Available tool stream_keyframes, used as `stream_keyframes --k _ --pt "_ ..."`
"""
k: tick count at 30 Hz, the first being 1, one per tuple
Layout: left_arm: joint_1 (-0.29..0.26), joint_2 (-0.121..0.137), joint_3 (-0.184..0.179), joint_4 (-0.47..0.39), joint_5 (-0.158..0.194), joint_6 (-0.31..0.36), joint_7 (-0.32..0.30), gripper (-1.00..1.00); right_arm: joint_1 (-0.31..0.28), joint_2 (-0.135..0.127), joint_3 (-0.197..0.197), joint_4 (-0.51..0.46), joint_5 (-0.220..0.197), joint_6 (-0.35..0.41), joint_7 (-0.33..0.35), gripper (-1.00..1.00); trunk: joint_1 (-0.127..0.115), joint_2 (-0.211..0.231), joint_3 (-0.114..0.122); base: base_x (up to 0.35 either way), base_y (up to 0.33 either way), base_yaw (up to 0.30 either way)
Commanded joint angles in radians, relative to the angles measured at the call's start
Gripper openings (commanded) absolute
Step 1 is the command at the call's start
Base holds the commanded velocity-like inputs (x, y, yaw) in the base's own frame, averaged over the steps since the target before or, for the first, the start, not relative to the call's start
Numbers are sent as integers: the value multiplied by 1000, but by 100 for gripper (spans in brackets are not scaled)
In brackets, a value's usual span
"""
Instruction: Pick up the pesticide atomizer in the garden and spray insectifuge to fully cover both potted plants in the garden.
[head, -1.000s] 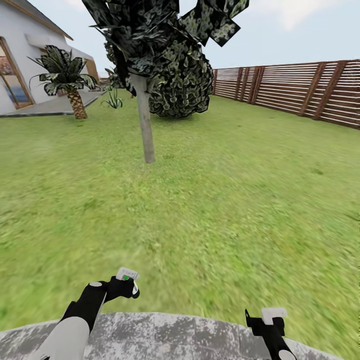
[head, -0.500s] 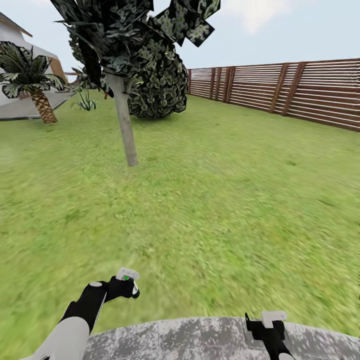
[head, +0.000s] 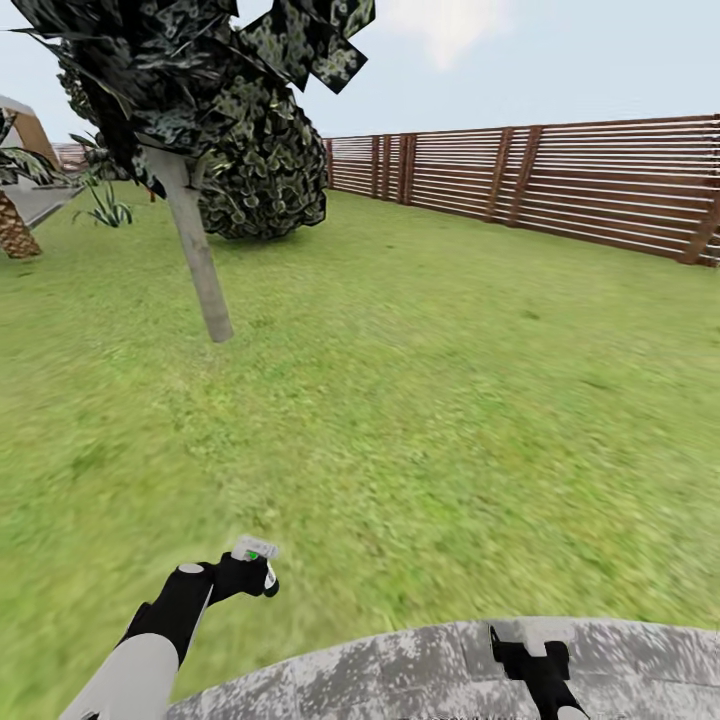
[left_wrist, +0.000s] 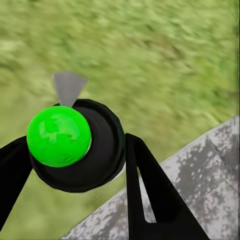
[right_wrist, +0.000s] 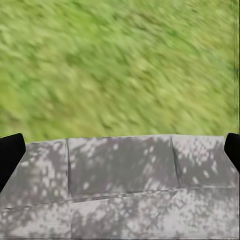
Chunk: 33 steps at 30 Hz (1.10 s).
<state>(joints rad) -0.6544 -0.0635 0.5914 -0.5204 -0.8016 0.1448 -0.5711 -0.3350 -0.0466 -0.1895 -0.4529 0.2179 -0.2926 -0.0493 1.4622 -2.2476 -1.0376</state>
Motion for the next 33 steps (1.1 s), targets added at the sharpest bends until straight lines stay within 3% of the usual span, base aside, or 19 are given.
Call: stream_keyframes --k 1,19,33 --pt "-1 -2 8 -3 -2 7 -9 -100 -1 1 -4 2 10 -3 -3 100 0 0 -1 0 0 -288" --pt "-1 -1 6 -4 -2 7 -9 -100 -1 1 -3 2 10 -3 -3 100 0 0 -1 0 2 -288" --pt "-1 -1 4 -3 -2 7 -9 -100 -1 1 -2 2 11 -3 -3 100 0 0 -1 0 275 -288"
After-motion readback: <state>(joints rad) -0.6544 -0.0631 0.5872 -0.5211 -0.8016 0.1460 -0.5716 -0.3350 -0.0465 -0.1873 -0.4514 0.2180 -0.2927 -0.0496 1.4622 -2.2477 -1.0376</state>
